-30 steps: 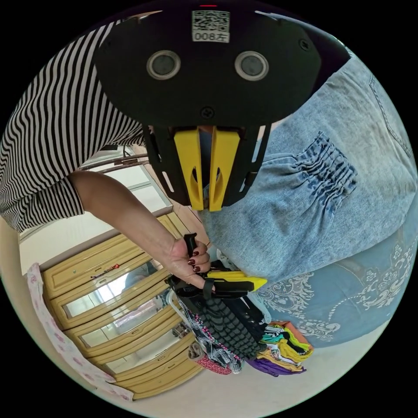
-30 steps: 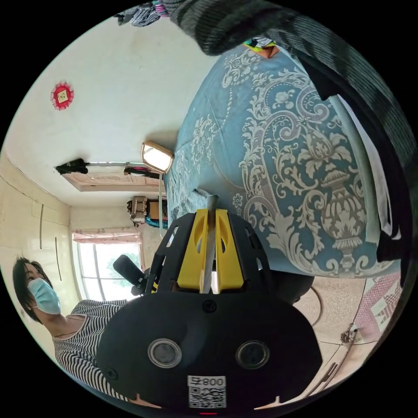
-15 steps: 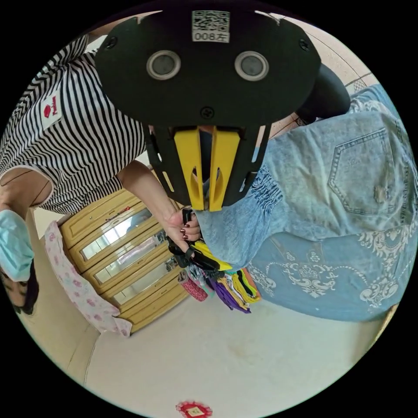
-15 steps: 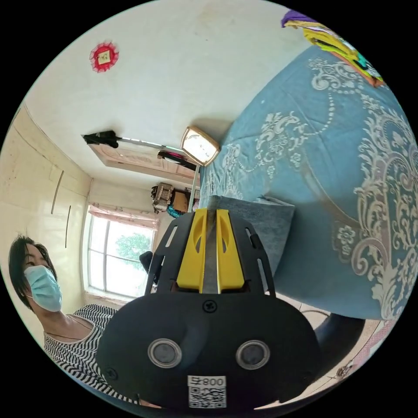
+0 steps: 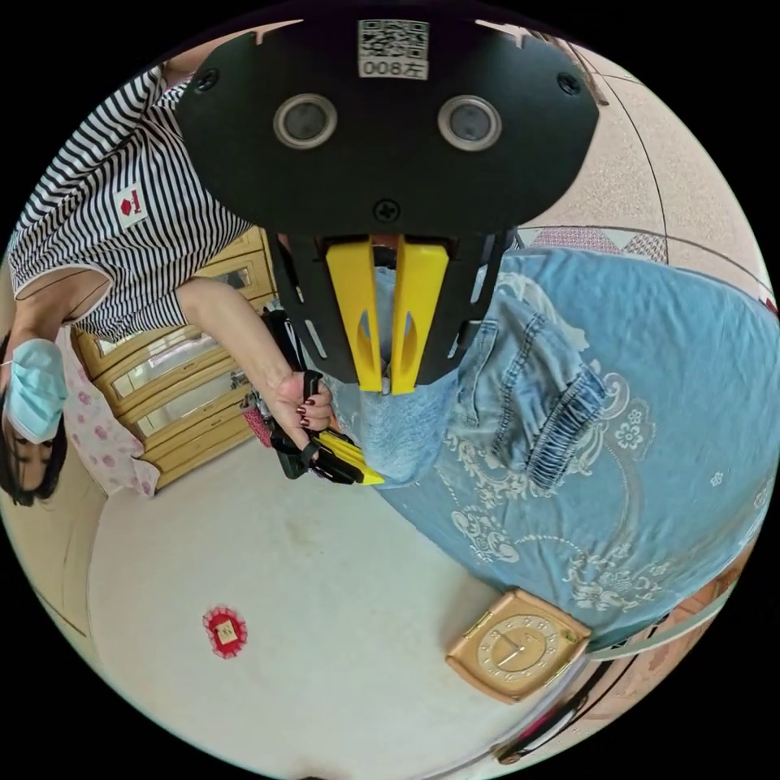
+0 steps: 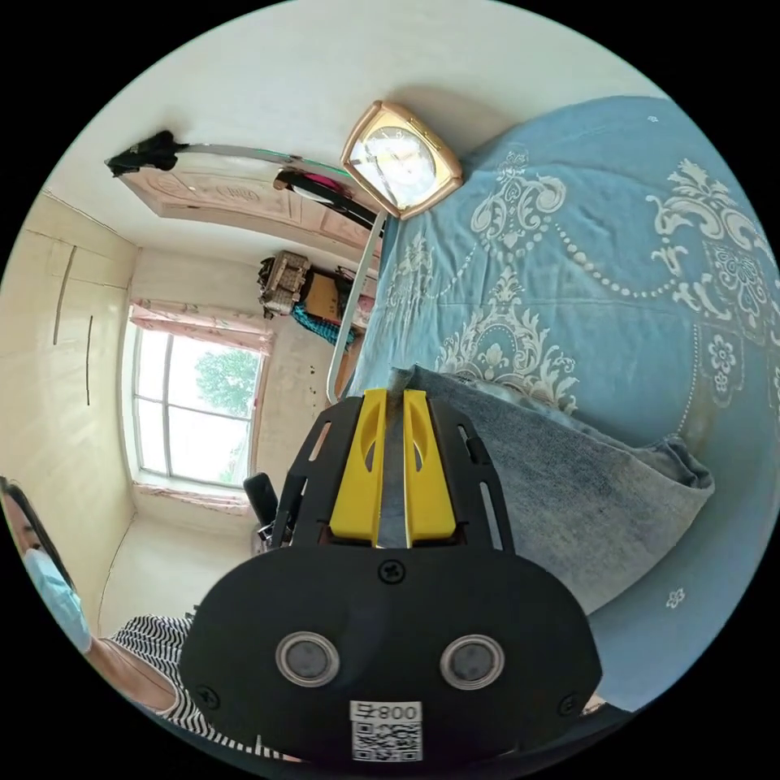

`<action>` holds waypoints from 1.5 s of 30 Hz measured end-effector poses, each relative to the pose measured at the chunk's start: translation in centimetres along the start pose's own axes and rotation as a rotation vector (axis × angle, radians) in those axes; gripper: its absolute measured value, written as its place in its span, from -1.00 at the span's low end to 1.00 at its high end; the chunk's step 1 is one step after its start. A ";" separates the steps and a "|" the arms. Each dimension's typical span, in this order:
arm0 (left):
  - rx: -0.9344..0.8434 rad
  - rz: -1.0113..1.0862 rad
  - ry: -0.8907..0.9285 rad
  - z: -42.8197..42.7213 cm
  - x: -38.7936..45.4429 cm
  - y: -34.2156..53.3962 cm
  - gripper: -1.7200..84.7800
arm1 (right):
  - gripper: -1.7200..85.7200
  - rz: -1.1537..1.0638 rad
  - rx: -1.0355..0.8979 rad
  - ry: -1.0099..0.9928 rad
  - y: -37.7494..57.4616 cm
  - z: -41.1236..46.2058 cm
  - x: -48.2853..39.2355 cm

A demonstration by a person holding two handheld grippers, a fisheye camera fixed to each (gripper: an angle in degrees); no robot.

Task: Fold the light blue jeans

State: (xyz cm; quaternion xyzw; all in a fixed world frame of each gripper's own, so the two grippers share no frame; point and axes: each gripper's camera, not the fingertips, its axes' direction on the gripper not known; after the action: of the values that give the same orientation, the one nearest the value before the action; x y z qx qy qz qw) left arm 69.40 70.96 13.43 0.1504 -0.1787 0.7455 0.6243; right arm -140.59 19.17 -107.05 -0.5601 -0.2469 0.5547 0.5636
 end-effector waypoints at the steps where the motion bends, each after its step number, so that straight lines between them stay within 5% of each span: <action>1: 0.007 -0.010 -0.004 -0.3 -0.9 0.2 -0.91 | -0.89 0.001 -0.020 0.008 -1.5 1.7 -0.5; 18: 0.119 -0.299 -0.099 -1.9 -18.7 6.3 -0.91 | -0.83 -0.034 -0.257 0.060 -14.6 15.6 -4.1; 24: 0.200 -0.290 -0.185 -3.1 -19.0 8.6 -0.94 | -0.93 -0.152 -0.189 -0.042 -14.6 12.1 -8.3; 29: 0.279 -0.163 -0.243 -3.4 -15.8 9.2 -0.95 | -0.95 -0.224 -0.221 0.069 -15.8 14.3 -11.9; 37: 0.087 -0.162 -0.402 2.0 -16.4 6.9 -0.96 | -0.96 -0.307 -0.372 0.340 -19.6 22.9 -16.2; 45: 0.107 -0.166 -0.408 2.9 -15.0 7.5 -0.96 | -0.94 -0.397 -0.347 0.319 -19.2 22.9 -19.4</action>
State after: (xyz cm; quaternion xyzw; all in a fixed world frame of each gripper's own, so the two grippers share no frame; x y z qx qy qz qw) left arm 64.70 55.32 8.67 0.3449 -0.2486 0.6542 0.6255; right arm -159.61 14.57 -77.27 -0.6687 -0.3510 0.2884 0.5886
